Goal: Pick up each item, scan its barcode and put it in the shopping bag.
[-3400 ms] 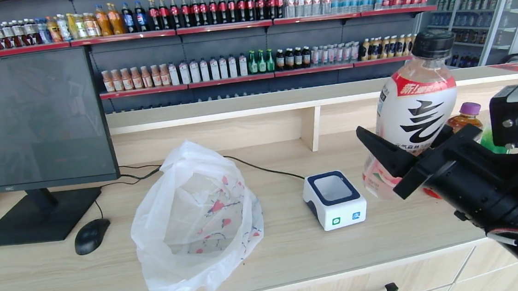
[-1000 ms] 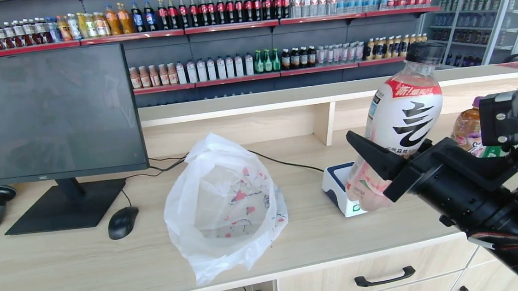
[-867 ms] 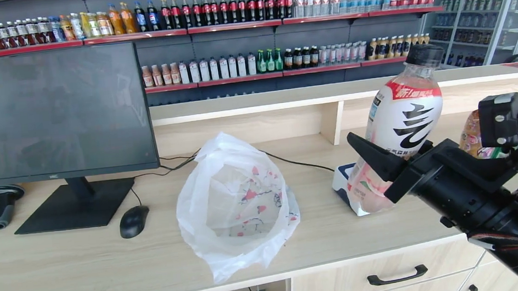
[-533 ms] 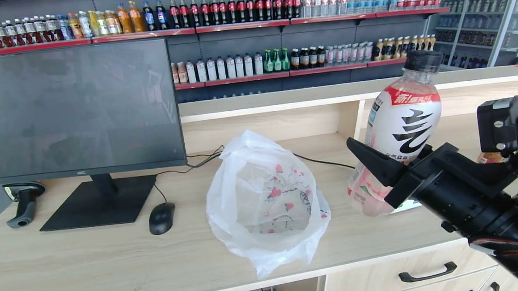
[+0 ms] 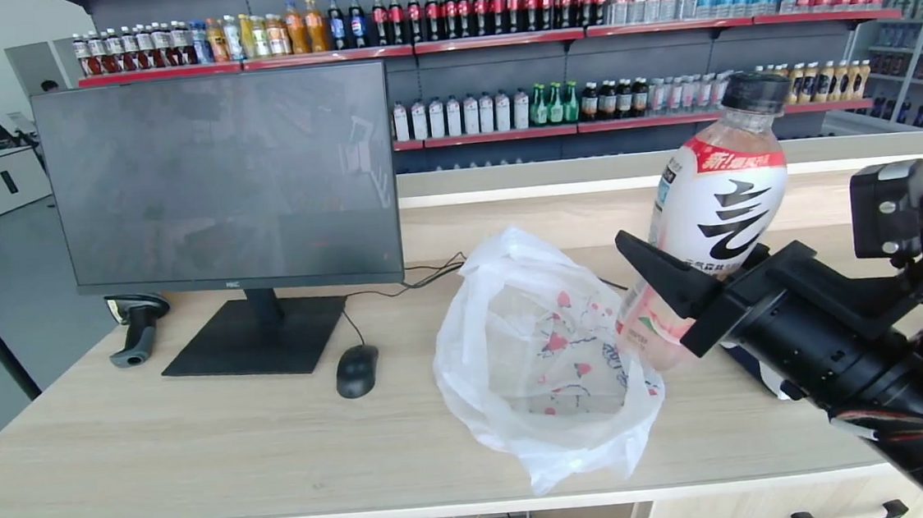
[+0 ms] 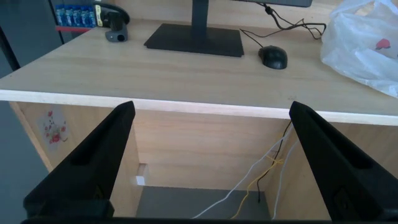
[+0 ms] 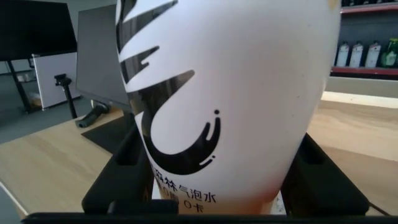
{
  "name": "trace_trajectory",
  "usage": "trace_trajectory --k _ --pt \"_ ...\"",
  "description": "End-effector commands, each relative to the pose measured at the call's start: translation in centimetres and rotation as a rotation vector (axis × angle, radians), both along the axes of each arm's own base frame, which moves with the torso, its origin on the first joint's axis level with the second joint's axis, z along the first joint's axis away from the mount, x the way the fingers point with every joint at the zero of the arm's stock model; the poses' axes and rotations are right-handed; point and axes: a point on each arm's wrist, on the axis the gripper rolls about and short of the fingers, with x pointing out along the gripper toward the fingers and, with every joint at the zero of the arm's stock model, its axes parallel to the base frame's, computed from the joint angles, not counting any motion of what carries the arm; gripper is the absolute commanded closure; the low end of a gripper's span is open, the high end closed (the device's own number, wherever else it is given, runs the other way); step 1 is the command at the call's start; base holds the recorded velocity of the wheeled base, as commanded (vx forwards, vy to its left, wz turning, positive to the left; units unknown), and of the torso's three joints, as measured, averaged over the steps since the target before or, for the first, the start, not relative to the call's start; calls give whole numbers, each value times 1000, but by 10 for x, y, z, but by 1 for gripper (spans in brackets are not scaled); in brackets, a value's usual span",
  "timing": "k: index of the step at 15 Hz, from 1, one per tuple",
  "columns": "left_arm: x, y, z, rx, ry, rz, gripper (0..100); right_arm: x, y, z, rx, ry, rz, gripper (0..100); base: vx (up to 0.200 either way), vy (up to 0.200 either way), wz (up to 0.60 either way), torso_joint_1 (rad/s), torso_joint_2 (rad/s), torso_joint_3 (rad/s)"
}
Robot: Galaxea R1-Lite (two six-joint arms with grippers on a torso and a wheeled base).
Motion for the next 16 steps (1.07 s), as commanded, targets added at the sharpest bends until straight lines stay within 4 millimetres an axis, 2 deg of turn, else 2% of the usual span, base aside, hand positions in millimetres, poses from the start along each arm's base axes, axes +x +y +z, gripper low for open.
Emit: trace_trajectory --k 1,4,7,11,13,16 --pt "0 0 0 0 0 1 0 16 12 0 4 -9 10 100 0 0 0 0 0 0" --pt "0 0 0 0 0 1 0 46 32 -7 -2 -7 11 100 0 0 0 0 0 0" --pt "0 0 0 0 0 1 0 63 31 -18 -29 8 12 100 0 0 0 0 0 0" --pt "0 0 -1 0 2 1 0 77 22 -32 -62 40 -36 100 0 0 0 0 0 0" --pt "0 0 0 -1 0 1 0 76 20 -34 -68 46 -41 100 0 0 0 0 0 0" --pt "0 0 -1 -4 2 1 0 76 19 -34 -68 48 -44 100 0 200 0 2 1 7"
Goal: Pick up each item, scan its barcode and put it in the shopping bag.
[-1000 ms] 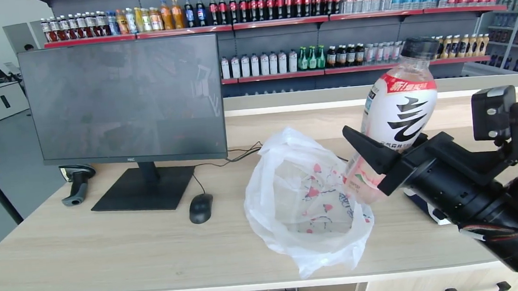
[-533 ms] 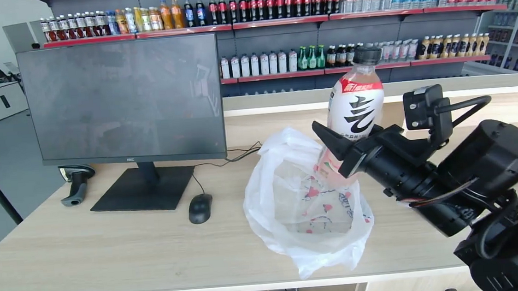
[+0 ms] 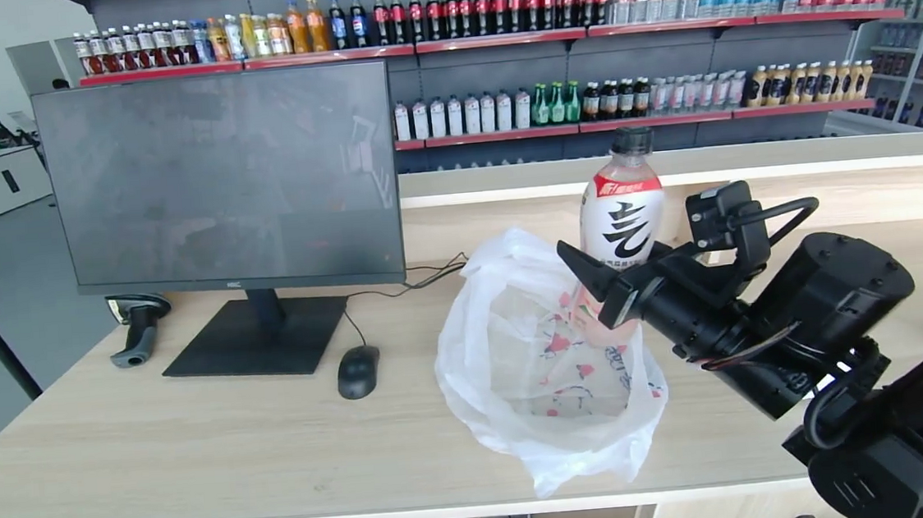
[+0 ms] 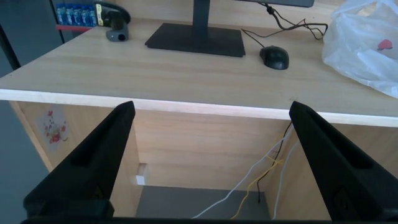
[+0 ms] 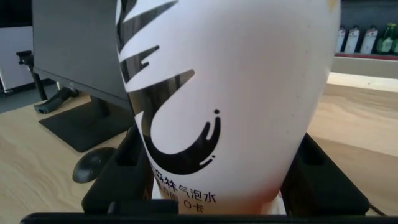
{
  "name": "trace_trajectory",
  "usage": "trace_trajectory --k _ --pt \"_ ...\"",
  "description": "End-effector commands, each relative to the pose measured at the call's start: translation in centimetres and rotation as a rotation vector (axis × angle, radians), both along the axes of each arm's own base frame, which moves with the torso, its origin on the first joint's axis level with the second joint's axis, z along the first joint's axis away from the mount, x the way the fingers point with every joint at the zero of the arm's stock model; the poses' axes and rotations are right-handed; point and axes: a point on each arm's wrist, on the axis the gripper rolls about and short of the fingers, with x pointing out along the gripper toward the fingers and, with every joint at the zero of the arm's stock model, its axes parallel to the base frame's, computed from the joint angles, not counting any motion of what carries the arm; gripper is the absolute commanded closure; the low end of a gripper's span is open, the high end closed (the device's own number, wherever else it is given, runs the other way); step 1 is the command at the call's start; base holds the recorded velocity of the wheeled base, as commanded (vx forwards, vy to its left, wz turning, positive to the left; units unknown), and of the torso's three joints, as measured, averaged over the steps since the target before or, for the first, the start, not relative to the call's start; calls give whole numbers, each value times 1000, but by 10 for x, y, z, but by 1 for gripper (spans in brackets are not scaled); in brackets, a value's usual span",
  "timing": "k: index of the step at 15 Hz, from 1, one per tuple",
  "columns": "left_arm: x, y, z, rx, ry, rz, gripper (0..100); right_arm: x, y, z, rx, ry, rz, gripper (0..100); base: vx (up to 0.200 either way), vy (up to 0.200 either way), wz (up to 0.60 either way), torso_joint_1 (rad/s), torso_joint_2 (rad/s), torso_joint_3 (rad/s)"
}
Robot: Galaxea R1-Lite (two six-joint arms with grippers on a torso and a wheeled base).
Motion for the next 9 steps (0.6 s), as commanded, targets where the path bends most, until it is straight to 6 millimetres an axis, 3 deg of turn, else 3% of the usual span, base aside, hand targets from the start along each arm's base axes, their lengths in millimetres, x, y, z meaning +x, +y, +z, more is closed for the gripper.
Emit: trace_trajectory --k 1,6,9 --pt "0 0 0 1 1 -1 0 1 -1 -1 -1 5 -5 100 0 200 0 -2 2 7" --pt "0 0 0 3 -1 -1 0 7 -23 -5 -20 20 -28 100 0 200 0 1 3 0" --pt "0 0 0 7 -1 -1 0 11 -28 -6 -26 17 -40 100 0 0 0 0 0 0"
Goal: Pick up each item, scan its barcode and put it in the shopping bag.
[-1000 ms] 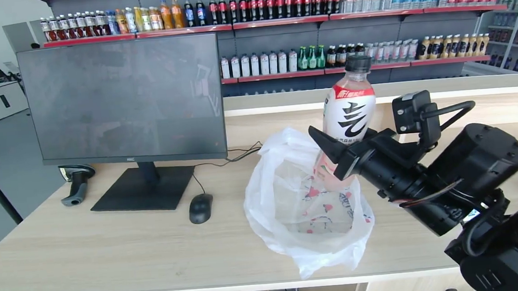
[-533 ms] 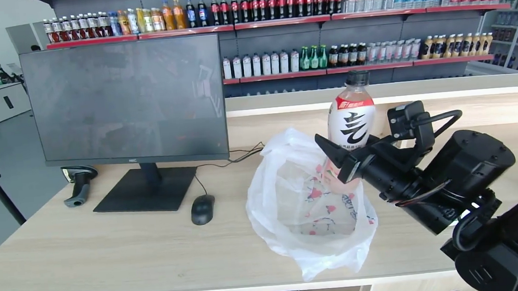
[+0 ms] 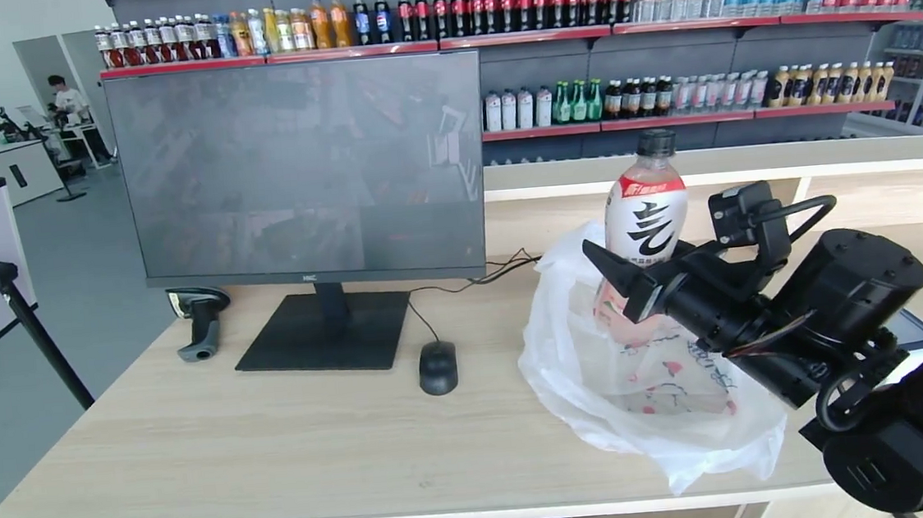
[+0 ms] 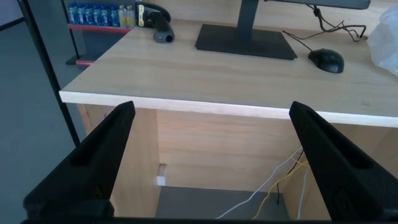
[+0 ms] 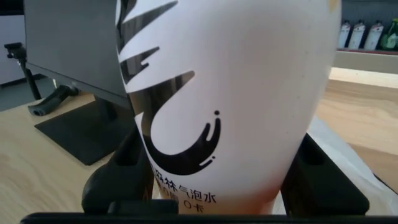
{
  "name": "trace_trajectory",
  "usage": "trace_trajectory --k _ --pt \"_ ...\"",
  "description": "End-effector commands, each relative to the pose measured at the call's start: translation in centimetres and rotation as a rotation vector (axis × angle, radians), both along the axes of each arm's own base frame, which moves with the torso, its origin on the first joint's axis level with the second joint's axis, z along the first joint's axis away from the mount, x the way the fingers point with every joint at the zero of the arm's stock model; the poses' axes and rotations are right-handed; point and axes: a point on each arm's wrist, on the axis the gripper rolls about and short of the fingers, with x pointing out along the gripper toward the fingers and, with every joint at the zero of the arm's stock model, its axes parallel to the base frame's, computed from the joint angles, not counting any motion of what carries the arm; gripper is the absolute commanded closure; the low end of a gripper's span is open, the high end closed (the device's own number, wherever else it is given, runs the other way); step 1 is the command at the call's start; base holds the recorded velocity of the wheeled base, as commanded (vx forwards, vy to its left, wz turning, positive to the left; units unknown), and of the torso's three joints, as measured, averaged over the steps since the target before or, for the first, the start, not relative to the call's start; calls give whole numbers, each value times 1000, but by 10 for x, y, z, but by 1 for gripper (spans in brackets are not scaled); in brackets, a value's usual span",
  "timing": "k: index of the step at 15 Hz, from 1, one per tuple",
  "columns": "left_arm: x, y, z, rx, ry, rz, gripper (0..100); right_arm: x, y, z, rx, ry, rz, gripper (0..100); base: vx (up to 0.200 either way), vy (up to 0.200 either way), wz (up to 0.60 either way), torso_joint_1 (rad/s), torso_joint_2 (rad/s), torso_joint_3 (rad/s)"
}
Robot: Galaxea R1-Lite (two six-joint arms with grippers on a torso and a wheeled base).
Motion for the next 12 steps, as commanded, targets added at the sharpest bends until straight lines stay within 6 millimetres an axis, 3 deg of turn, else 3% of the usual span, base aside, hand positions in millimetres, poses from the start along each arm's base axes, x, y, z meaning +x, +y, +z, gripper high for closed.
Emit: trace_trajectory --k 1,3,7,12 --pt "0 0 0 0 0 0 0 4 0 -6 -12 16 5 100 0 0 0 0 0 0" --pt "0 0 0 1 -2 0 0 16 5 -29 -26 81 8 100 0 0 0 0 0 0" --pt "0 0 0 -2 -2 2 0 48 -8 -29 -1 42 -61 100 0 0 0 0 0 0" --pt "0 0 0 -3 0 2 0 65 -6 -56 -22 95 -75 100 0 0 0 0 0 0"
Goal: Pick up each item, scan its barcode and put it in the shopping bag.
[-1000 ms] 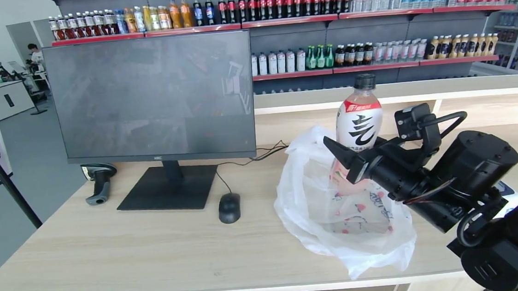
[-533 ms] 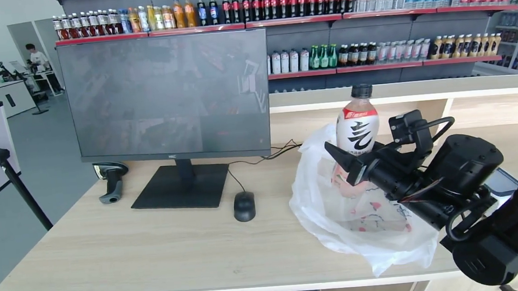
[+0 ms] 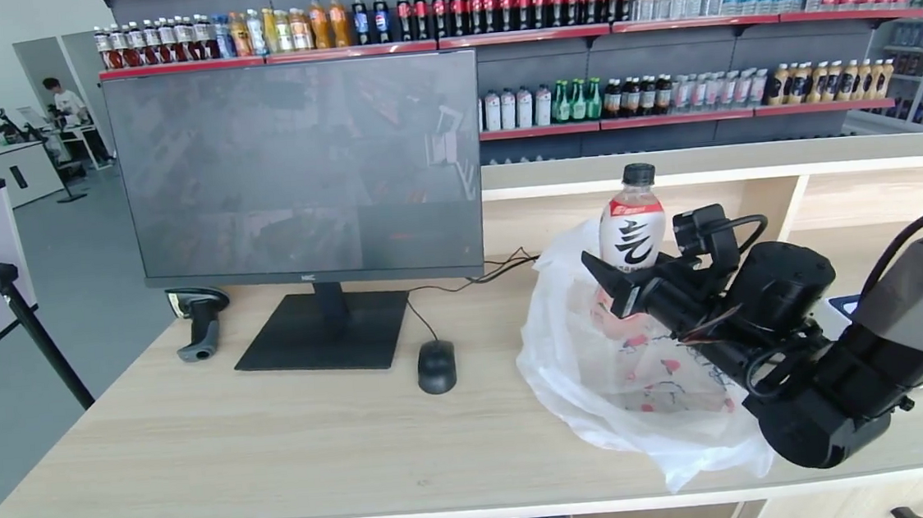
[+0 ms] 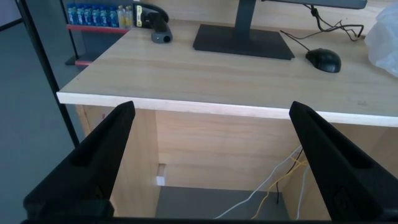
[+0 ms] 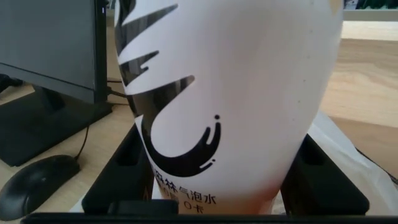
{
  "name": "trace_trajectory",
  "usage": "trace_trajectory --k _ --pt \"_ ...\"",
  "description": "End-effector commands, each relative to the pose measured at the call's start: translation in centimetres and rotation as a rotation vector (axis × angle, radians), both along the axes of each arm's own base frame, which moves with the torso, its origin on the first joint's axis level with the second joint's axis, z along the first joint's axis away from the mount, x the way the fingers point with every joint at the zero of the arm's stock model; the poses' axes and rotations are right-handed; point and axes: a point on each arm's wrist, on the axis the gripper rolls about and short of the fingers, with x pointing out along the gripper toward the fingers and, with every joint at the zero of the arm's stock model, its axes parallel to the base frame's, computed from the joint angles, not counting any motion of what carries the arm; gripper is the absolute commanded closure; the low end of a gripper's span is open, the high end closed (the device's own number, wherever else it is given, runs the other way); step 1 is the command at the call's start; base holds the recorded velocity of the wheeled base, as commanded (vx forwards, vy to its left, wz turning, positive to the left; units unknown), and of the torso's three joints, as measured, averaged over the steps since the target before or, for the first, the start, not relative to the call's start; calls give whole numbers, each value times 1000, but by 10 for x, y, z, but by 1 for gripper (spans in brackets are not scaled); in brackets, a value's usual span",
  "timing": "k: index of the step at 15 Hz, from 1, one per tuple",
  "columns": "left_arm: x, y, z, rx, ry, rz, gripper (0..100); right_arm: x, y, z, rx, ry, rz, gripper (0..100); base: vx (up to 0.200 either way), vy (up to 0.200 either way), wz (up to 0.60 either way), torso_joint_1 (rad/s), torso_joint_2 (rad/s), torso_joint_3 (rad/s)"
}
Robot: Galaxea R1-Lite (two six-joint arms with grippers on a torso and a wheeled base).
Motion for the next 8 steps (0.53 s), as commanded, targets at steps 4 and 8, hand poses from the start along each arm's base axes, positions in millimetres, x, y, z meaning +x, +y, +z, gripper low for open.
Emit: trace_trajectory --k 4,8 --pt "0 0 0 -5 1 1 0 33 3 -31 -6 25 -15 100 0 0 0 0 0 0" --pt "0 0 0 -3 1 1 0 41 6 -33 1 9 -15 100 0 0 0 0 0 0"
